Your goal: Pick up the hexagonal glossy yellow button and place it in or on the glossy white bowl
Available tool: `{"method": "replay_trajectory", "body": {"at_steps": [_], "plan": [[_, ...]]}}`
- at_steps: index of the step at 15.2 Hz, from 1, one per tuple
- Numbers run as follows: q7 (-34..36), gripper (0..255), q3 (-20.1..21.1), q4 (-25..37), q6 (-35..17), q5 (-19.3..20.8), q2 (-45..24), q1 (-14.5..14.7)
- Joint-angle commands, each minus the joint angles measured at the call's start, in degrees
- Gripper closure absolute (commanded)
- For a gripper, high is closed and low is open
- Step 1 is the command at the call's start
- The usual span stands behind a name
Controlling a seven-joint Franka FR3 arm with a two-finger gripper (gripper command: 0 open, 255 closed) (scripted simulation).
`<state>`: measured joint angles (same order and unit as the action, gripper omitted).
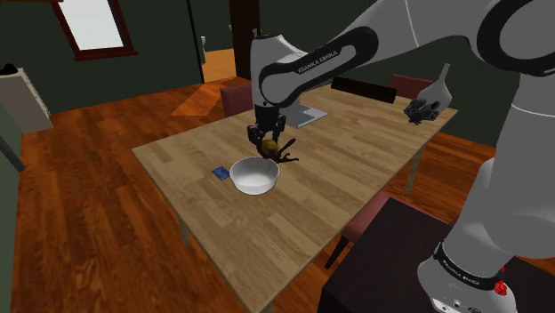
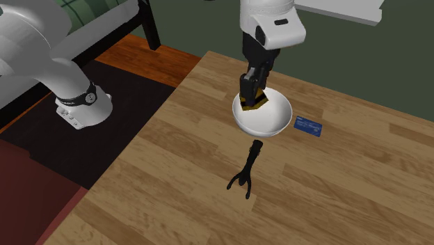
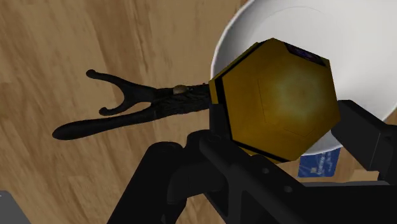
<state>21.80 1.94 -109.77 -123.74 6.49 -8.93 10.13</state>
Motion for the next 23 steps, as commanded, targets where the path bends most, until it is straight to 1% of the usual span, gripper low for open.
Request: {"method": "replay_trajectory", "body": {"at_steps": [1, 3, 17, 23], "plan": [[2.11, 255, 0.79, 4.78, 1.74, 0.41, -3.25, 1.26], [4.06, 255, 1.44, 9.29, 3.3, 0.86, -6.41, 2.56], [5.38, 255, 1.1, 4.13, -6.02, 1.88, -10.63, 2.66], [5.38, 255, 1.1, 4.13, -6.03, 1.88, -10.64, 2.66]]}}
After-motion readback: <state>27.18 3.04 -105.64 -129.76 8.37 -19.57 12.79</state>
